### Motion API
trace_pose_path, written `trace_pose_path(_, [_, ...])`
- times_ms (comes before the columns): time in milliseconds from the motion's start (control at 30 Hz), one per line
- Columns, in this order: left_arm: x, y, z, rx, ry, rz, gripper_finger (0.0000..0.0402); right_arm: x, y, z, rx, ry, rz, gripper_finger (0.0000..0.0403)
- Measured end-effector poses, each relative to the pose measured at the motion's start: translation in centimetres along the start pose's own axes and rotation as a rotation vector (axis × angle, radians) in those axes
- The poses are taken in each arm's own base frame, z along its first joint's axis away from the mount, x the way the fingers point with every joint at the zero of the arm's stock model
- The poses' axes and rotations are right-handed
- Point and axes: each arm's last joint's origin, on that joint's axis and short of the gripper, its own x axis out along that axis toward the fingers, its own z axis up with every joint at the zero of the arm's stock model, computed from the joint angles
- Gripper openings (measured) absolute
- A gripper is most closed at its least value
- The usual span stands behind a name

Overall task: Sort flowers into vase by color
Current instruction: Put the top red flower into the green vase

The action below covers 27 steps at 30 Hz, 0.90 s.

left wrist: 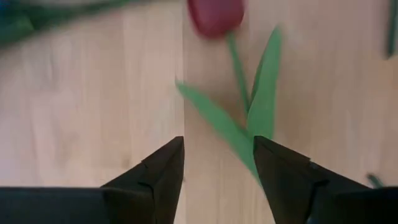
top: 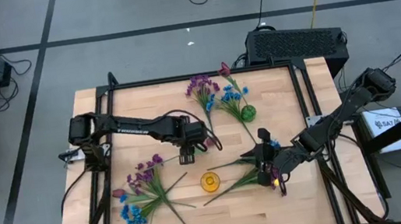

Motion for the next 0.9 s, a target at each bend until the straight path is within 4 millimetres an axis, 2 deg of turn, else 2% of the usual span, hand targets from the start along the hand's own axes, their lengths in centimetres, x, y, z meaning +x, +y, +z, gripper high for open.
trace_pose_path(300, [1.8,-1.0,-2.0,-0.087,0.069,-0.068,0.0204,-0.3,0.6,0.0,0.036,-0.016,0.034,0.0054])
trace_pose_path(567, [2.2,-1.5,-2.3,-0.066,0.070,-0.079,0.0204,-0.4,0.7,0.0,0.029,-0.014,0.042,0.0054])
trace_pose_path(900, [-1.8,-1.3,-2.4,-0.058,0.059,-0.098,0.0198,-0.4,0.7,0.0,0.026,-0.014,0.041,0.0054])
